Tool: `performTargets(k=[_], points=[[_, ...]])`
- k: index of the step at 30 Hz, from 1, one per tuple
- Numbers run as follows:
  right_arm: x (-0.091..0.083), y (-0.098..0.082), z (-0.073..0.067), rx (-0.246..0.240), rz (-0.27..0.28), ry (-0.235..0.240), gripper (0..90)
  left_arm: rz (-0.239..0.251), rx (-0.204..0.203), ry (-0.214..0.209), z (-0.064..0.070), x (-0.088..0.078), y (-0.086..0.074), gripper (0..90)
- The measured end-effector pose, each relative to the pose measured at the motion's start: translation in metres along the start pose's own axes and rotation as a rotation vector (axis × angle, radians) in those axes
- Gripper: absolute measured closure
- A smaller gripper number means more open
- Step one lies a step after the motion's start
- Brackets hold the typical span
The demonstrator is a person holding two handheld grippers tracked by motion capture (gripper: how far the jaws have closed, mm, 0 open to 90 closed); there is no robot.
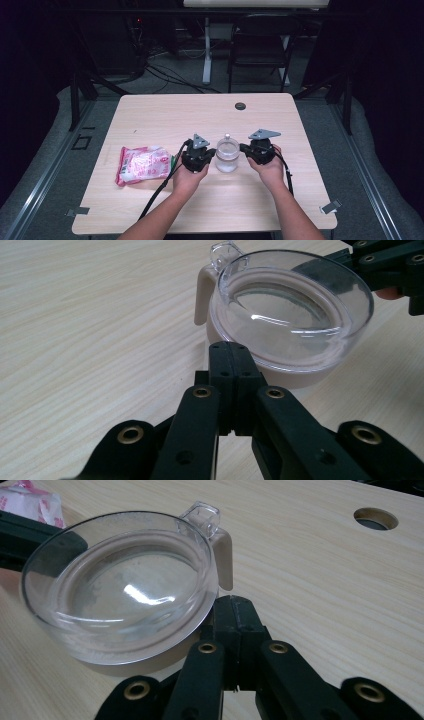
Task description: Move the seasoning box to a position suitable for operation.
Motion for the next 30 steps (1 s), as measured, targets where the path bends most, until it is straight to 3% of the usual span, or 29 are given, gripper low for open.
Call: performTargets(k=[4,11,15,22,26,30], points=[[-0.006,-0.003,-0.004,-0.007,-0.01,0.001,90.0,-0.003,0.01,-0.012,-0.001,-0.002,-0.001,90.0],[-0.019,-0.009,-0.015,-0.032,-0.019,0.005,90.0,0.024,-0.019,-0.04,-0.004,-0.006,-0.006,90.0],[-0.026,-0.014,-0.022,-0.037,-0.021,0.012,90.0,0.017,-0.004,-0.054,-0.006,-0.008,-0.007,90.0],[-0.038,-0.021,-0.035,-0.052,-0.03,0.053,90.0,0.015,0.0,-0.08,-0.012,-0.01,-0.007,90.0],[-0.04,-0.023,-0.035,-0.045,-0.022,0.087,90.0,0.014,0.018,-0.077,-0.012,-0.012,-0.007,90.0],[-0.036,-0.025,-0.026,-0.038,-0.025,0.042,87.9,0.032,-0.01,-0.089,-0.012,-0.019,-0.01,90.0]])
Point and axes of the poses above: each handheld gripper's, and its own axes: x roughly forward along the jaws, y roughly out of its top, z roughly to its right, the point moved 5 cm from there along x, roughly forward along the jaws, and after that the axes turned 11 degrees about -y, right-handed, at the moved point
